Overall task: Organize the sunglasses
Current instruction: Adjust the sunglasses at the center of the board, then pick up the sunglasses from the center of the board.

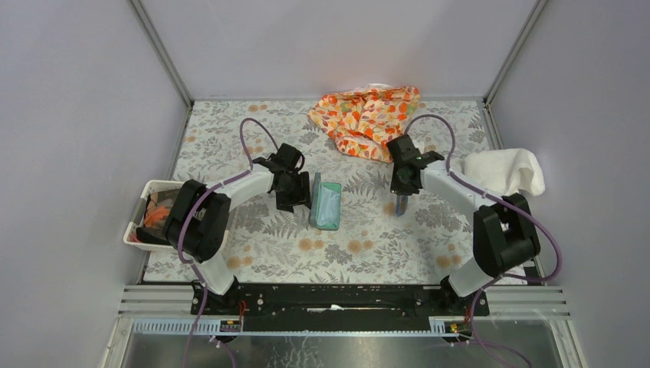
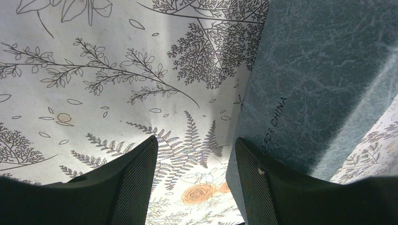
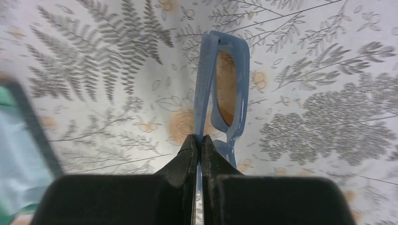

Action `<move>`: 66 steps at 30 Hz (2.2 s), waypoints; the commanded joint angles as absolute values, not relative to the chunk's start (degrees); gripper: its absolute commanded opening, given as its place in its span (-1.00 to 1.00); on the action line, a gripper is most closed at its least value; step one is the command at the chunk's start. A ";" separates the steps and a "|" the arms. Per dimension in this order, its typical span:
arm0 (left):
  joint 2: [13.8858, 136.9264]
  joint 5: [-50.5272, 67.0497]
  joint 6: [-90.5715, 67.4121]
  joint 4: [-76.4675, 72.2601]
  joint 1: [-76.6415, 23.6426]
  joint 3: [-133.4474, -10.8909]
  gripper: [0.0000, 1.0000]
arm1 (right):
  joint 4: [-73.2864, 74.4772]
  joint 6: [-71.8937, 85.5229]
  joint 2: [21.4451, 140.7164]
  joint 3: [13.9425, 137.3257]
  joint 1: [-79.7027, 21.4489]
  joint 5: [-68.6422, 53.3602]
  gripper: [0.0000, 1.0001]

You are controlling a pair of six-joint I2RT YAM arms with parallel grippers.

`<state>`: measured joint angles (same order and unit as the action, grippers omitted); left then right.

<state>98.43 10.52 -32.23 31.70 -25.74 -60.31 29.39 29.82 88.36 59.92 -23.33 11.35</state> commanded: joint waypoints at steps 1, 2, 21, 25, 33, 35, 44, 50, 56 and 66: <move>99.33 10.70 -31.11 30.85 -26.10 -61.73 0.33 | 44.10 25.22 95.65 66.13 -28.68 28.26 -1.00; 99.37 10.72 -31.07 30.90 -26.10 -61.78 0.33 | 45.60 25.59 97.49 67.27 -29.84 30.19 -1.00; 99.21 10.63 -30.72 30.88 -26.10 -61.09 0.33 | 48.25 27.94 110.48 72.34 -39.32 33.40 -0.64; 99.23 10.62 -30.67 30.84 -26.10 -60.97 0.33 | 47.36 28.21 110.36 72.49 -39.77 31.78 -0.56; 99.49 10.78 -30.76 30.77 -26.19 -60.85 0.33 | 47.18 28.21 109.16 74.14 -40.97 29.43 -0.42; 99.48 10.80 -30.74 30.77 -26.19 -60.90 0.33 | 47.19 28.26 108.49 74.54 -41.46 28.72 -0.42; 99.34 10.80 -30.87 30.82 -26.24 -60.81 0.33 | 43.82 26.73 100.45 72.91 -41.56 23.87 -0.25; 98.85 10.72 -30.78 30.89 -26.28 -60.49 0.33 | 35.87 24.43 90.42 63.54 -34.65 19.87 -0.21; 98.52 10.76 -30.88 30.92 -26.24 -60.38 0.33 | 27.04 20.43 82.30 53.43 -24.93 9.38 0.00; 97.66 10.47 -31.11 31.49 -26.62 -60.69 0.33 | 23.62 18.72 84.49 51.08 -20.48 2.10 0.08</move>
<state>98.72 10.52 -31.46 31.70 -25.91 -60.31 26.57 20.32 83.53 51.35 -21.10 6.42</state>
